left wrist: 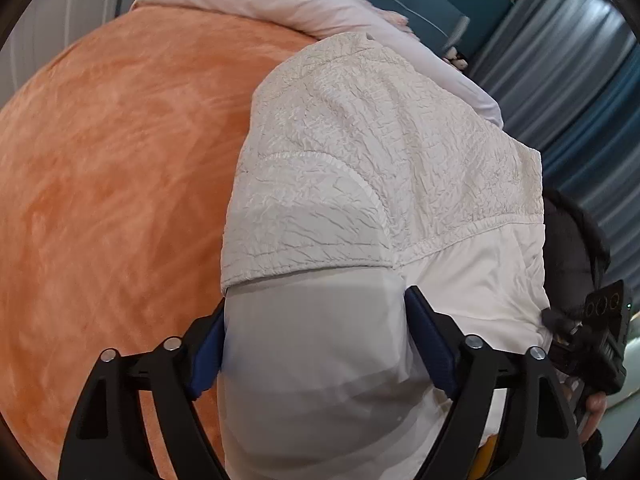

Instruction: Fold large clothes

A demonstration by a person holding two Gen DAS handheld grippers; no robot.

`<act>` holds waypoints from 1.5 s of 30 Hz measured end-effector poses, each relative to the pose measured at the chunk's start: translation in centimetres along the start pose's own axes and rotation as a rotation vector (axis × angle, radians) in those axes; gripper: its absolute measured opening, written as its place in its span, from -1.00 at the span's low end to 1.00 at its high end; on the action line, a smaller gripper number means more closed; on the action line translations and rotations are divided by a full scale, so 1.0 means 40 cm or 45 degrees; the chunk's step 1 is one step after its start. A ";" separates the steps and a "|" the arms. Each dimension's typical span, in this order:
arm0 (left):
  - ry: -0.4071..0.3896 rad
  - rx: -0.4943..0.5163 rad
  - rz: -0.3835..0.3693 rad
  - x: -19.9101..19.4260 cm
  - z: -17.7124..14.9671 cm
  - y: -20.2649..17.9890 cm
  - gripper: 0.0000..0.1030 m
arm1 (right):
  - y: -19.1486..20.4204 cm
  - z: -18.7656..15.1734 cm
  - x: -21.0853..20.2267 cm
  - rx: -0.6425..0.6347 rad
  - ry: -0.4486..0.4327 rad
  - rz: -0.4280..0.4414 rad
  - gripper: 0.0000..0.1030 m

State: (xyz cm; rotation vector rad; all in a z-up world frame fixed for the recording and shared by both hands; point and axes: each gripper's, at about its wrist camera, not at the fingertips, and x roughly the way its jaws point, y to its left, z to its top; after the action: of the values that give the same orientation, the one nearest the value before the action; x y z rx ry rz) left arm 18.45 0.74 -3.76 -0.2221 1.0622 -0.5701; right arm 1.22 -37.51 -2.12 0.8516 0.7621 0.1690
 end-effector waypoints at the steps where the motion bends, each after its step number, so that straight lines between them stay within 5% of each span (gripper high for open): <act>1: 0.008 -0.015 -0.009 0.002 0.002 0.006 0.67 | -0.024 0.031 0.007 0.043 0.006 0.001 0.45; 8: 0.024 0.020 0.029 0.008 0.037 0.022 0.87 | -0.098 0.086 0.210 0.242 0.256 0.167 0.81; 11: 0.062 -0.019 -0.050 0.035 0.064 0.045 0.90 | -0.125 0.062 0.278 0.342 0.269 0.250 0.85; 12: 0.075 -0.041 -0.107 0.053 0.066 0.051 0.90 | -0.107 0.059 0.291 0.290 0.272 0.263 0.80; 14: 0.052 -0.042 -0.119 0.066 0.068 0.037 0.77 | -0.079 0.049 0.314 0.261 0.286 0.300 0.37; 16: -0.013 0.003 -0.083 0.045 0.068 0.007 0.42 | -0.050 0.055 0.314 0.238 0.244 0.345 -0.24; 18: -0.097 0.059 -0.054 0.007 0.073 -0.020 0.17 | 0.010 0.078 0.287 0.114 0.186 0.341 -0.48; 24: -0.364 0.109 -0.082 -0.139 0.150 -0.070 -0.07 | 0.279 0.184 0.213 -0.285 0.008 0.456 -0.57; 28: -0.535 0.159 -0.085 -0.237 0.233 -0.075 -0.07 | 0.387 0.259 0.216 -0.370 -0.050 0.547 -0.51; 32: -0.456 0.175 0.071 -0.168 0.310 -0.005 0.30 | 0.303 0.282 0.368 -0.205 0.029 0.348 0.09; 33: -0.375 0.160 0.130 -0.110 0.315 0.036 0.39 | 0.250 0.273 0.408 -0.152 0.065 0.229 0.12; 35: -0.176 0.098 0.306 -0.004 0.301 0.107 0.25 | 0.157 0.239 0.425 -0.061 0.100 0.006 -0.01; 36: -0.128 0.082 0.384 0.015 0.284 0.127 0.24 | 0.129 0.222 0.406 -0.024 0.085 -0.013 -0.05; 38: -0.283 0.099 0.371 -0.046 0.241 0.135 0.22 | 0.124 0.193 0.330 -0.043 -0.006 0.002 -0.11; 42: -0.398 0.141 0.403 -0.127 0.234 0.067 0.26 | 0.286 0.230 0.283 -0.360 -0.065 -0.066 -0.15; 44: -0.414 0.157 0.433 -0.139 0.255 0.036 0.35 | 0.387 0.268 0.326 -0.491 -0.070 -0.082 -0.02; 45: -0.397 0.156 0.433 -0.133 0.269 0.019 0.37 | 0.414 0.289 0.355 -0.529 -0.060 -0.083 0.22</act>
State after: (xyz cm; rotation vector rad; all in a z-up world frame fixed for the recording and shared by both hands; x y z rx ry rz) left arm 26.19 3.23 5.13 -0.0187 0.7381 -0.2798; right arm 21.87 -27.63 7.17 0.4349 0.6784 0.2384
